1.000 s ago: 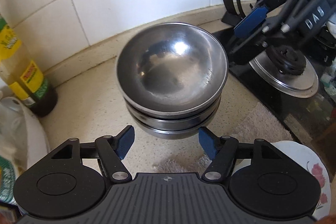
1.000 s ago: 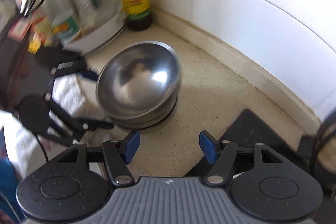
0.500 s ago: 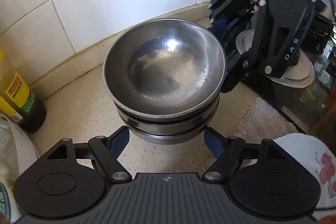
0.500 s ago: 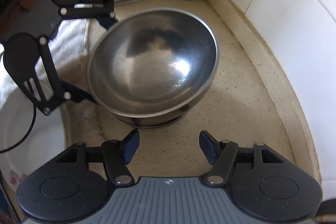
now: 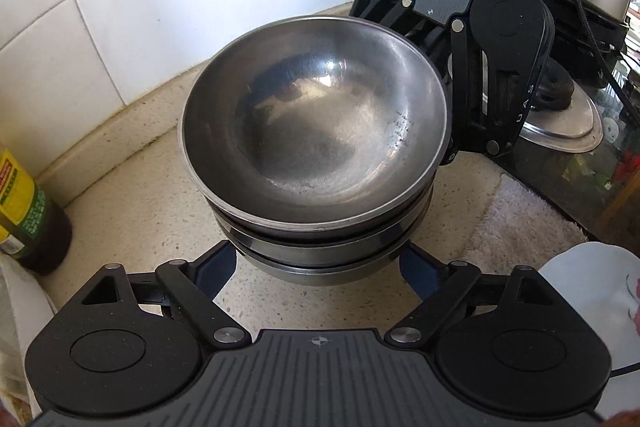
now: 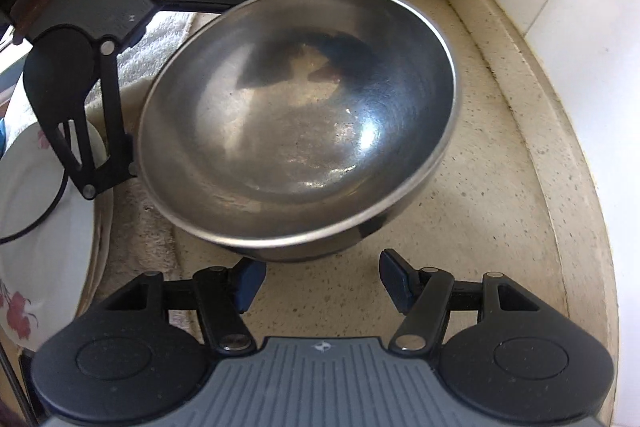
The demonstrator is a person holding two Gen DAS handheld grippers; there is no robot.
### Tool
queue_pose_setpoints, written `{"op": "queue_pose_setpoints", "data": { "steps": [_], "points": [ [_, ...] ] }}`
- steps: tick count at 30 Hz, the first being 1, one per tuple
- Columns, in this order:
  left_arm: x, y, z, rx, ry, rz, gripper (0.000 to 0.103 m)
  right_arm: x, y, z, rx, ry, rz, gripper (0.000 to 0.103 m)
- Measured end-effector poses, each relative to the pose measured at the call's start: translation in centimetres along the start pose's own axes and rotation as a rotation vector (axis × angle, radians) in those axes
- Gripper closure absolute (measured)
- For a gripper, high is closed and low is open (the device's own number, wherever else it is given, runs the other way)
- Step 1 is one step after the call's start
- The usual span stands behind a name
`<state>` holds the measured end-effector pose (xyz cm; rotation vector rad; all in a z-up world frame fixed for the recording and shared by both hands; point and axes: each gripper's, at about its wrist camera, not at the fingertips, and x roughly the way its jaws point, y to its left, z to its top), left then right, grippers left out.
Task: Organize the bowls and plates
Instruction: 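Carry the steel bowl stack toward the floral plate stack on the towel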
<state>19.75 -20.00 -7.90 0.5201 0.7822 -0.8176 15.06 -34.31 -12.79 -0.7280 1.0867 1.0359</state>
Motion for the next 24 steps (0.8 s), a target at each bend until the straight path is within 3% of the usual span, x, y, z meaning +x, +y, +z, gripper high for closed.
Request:
{"op": "queue_pose_setpoints", "data": {
  "steps": [12, 24],
  "points": [
    [1.9, 1.1, -0.1, 0.009, 0.014, -0.016, 0.01, 0.7, -0.9, 0.5, -0.071, -0.055, 0.045, 0.039],
    [2.8, 1.1, -0.1, -0.006, -0.005, -0.02, 0.003, 1.3, -0.2, 1.5, -0.126, -0.122, 0.078, 0.034]
  ]
}}
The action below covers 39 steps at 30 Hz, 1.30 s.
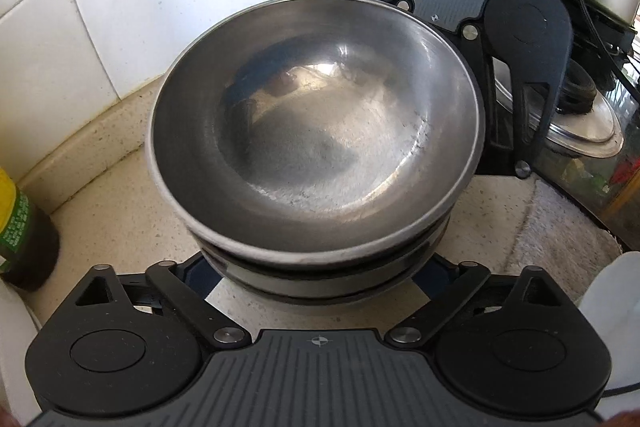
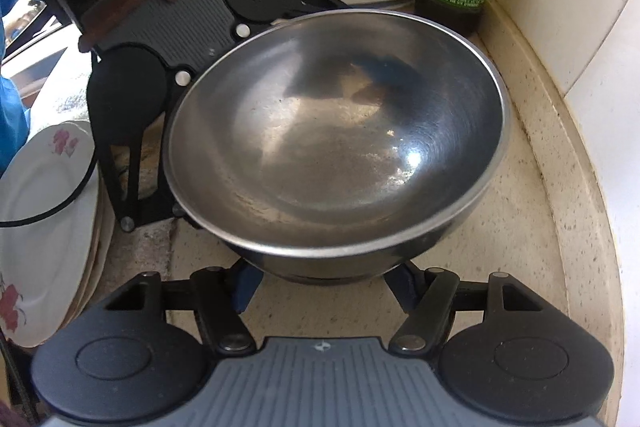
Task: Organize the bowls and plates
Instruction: 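Carry the steel bowl stack toward the floral plate stack on the towel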
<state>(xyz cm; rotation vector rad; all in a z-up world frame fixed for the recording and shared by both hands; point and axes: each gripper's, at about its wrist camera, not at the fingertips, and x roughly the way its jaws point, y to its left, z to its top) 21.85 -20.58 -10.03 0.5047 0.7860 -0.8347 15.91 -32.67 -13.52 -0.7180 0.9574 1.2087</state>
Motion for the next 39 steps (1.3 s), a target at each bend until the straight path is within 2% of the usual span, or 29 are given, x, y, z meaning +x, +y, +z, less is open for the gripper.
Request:
{"op": "queue_pose_setpoints", "data": {
  "steps": [4, 6, 9, 17, 19, 20, 21, 32, 39],
  "points": [
    [0.7, 0.3, 0.1, -0.019, -0.008, -0.009, 0.0, 0.1, 0.0, -0.3, -0.006, -0.025, -0.023, 0.031],
    [0.8, 0.5, 0.1, -0.029, -0.012, -0.018, 0.0, 0.3, -0.1, -0.5, 0.009, -0.029, -0.033, 0.019],
    [0.9, 0.7, -0.1, -0.035, -0.022, -0.034, 0.0, 0.8, -0.7, -0.6, 0.035, -0.028, -0.046, 0.01],
    [1.1, 1.2, -0.5, -0.001, -0.045, -0.082, 0.0, 1.3, -1.4, 0.0, 0.046, -0.038, -0.048, 0.008],
    [1.1, 1.4, -0.7, 0.016, -0.058, -0.096, 0.0, 0.9, -1.0, -0.7, 0.072, -0.059, -0.058, 0.006],
    [1.1, 1.5, -0.9, 0.017, -0.066, -0.102, 0.0, 1.0, -1.0, -0.8, 0.091, -0.059, -0.07, 0.0],
    [1.1, 1.8, -1.3, 0.019, -0.078, -0.105, 0.0, 1.1, -1.0, -1.0, 0.121, -0.057, -0.086, 0.0],
    [-0.4, 1.3, -4.0, 0.001, -0.192, -0.098, 0.0, 0.2, -0.2, -2.6, 0.126, -0.112, -0.101, 0.0],
    [-0.7, 2.0, -4.4, 0.03, -0.183, -0.12, 0.0, -0.3, -0.2, -3.6, 0.099, -0.14, -0.091, 0.0]
  ]
}}
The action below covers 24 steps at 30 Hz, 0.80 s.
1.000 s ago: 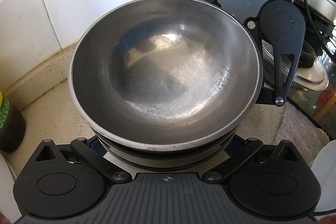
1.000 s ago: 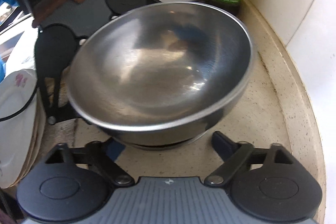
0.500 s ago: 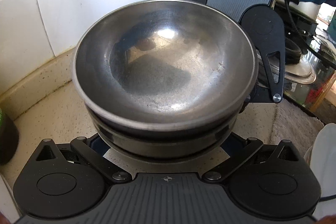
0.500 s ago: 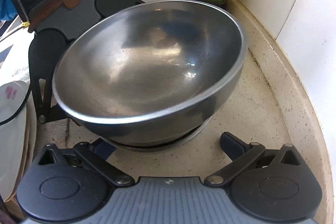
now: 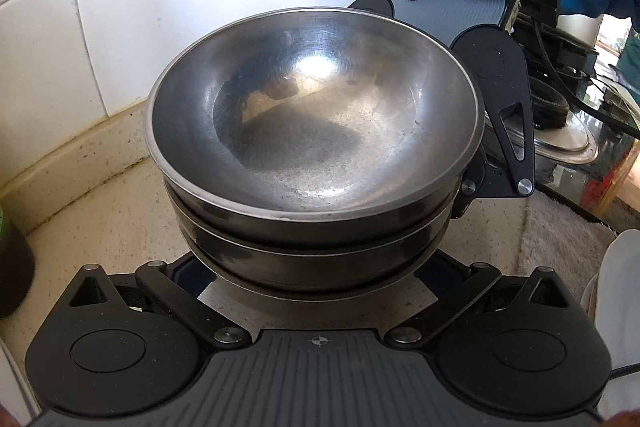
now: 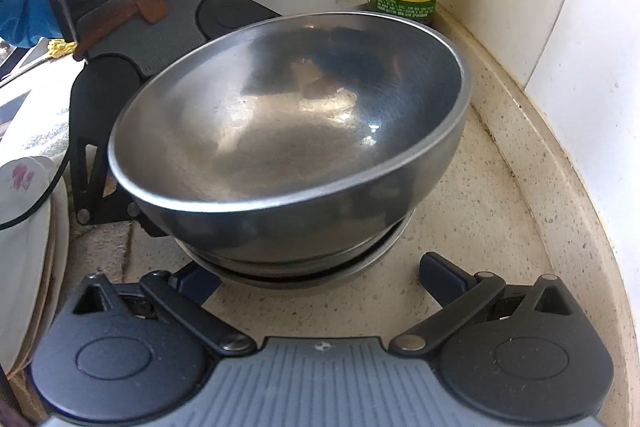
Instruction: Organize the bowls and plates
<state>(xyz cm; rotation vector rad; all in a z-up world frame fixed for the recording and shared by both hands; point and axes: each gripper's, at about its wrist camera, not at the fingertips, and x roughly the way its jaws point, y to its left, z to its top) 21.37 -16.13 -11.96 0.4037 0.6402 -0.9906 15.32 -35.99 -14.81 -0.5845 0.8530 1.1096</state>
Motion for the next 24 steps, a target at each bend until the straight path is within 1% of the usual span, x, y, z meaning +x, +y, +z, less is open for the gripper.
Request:
{"op": "queue_pose_setpoints", "data": {
  "steps": [4, 7, 11, 13, 17, 20, 22, 24],
  "points": [
    [-0.1, 0.9, 0.3, 0.004, 0.0, -0.016, 0.0, -0.4, 0.3, 0.0, -0.043, -0.006, 0.001, 0.0],
    [0.0, 1.0, 0.5, 0.006, 0.009, -0.012, 0.0, -0.4, -0.1, 0.0, -0.003, 0.001, 0.012, 0.0],
    [-0.1, 1.2, 0.8, 0.007, 0.027, -0.019, 0.0, -0.6, 0.0, 0.0, 0.001, 0.007, 0.004, 0.0],
    [0.3, 0.9, 1.1, 0.002, 0.029, -0.012, 0.0, -0.8, 0.5, 0.0, -0.011, 0.001, -0.013, 0.0],
    [0.3, 0.7, 1.2, 0.001, 0.031, -0.004, 0.0, -1.5, 1.3, 0.3, -0.042, -0.01, -0.017, 0.016],
    [1.0, 0.8, 1.8, -0.002, 0.041, 0.014, 0.0, -1.5, 1.2, 0.4, -0.018, -0.002, -0.026, 0.016],
    [1.1, 0.4, 2.0, 0.005, 0.047, 0.039, 0.0, -1.6, 1.4, 0.4, -0.019, -0.004, -0.036, 0.016],
    [1.2, 0.3, 2.2, 0.013, 0.054, 0.047, 0.0, -1.8, 1.8, 0.4, -0.029, -0.001, -0.05, 0.016]
  ]
}}
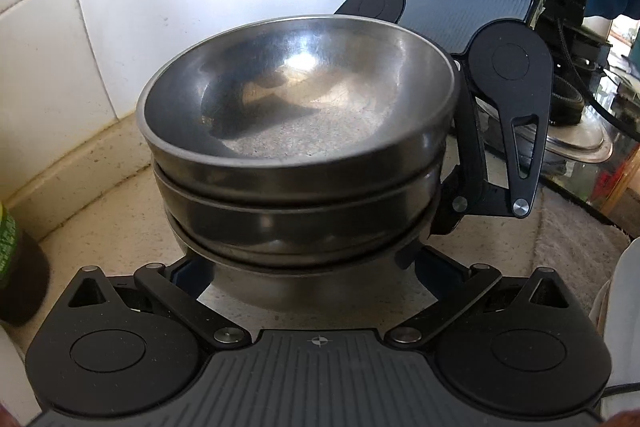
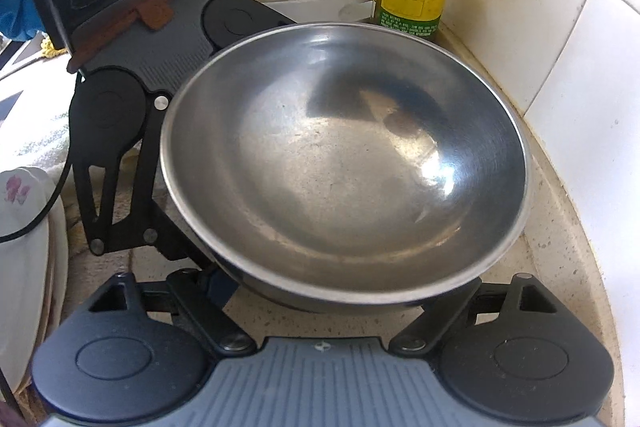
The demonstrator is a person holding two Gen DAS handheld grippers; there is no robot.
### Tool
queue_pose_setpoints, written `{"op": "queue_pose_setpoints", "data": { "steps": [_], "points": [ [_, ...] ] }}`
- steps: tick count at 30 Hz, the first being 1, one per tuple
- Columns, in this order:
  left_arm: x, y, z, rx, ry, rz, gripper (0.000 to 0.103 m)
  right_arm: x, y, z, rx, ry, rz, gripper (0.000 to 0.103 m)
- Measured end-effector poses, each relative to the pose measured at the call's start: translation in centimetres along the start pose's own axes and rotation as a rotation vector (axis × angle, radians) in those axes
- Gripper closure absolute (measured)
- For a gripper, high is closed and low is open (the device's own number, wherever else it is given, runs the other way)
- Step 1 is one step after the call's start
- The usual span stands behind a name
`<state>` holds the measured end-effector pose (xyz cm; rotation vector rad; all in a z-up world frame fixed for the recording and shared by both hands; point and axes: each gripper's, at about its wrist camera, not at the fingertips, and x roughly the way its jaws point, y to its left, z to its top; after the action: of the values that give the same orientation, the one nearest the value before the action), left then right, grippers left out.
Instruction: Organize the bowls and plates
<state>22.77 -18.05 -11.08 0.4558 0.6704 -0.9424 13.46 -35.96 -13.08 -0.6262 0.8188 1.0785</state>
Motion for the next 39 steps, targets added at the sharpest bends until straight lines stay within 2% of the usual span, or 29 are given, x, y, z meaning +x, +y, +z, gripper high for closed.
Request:
{"op": "queue_pose_setpoints", "data": {
  "steps": [16, 21, 25, 26, 29, 32, 36, 39],
  "points": [
    [0.2, -1.1, 0.8, 0.029, 0.022, 0.029, 0.0, -0.2, 0.6, 0.7, -0.01, 0.011, -0.036, 0.017],
    [0.9, -0.8, 0.8, 0.017, 0.026, 0.023, 0.0, 0.3, -0.2, -0.3, 0.077, -0.025, -0.007, 0.017],
    [1.3, 0.3, 0.5, -0.032, -0.002, -0.02, 0.0, 0.6, -1.0, -0.6, 0.098, -0.028, 0.007, 0.008],
    [1.4, 0.3, 0.4, -0.019, -0.011, -0.021, 0.0, 0.7, -1.2, -0.6, 0.093, -0.033, 0.01, 0.005],
    [1.3, 0.7, 0.1, -0.002, -0.051, -0.046, 0.0, 0.7, -1.3, -0.4, 0.092, -0.052, 0.012, 0.008],
    [0.9, 0.9, -0.5, -0.002, -0.077, -0.051, 0.0, 0.3, -1.3, 0.2, 0.158, -0.075, 0.015, 0.008],
    [0.8, 0.0, 0.2, -0.056, -0.026, 0.037, 0.0, 0.1, -0.9, 0.4, 0.148, -0.072, -0.002, 0.009],
    [0.5, -0.9, 0.5, -0.025, -0.019, 0.078, 0.0, -0.1, -0.5, 0.5, 0.158, -0.085, -0.016, 0.01]
  ]
}}
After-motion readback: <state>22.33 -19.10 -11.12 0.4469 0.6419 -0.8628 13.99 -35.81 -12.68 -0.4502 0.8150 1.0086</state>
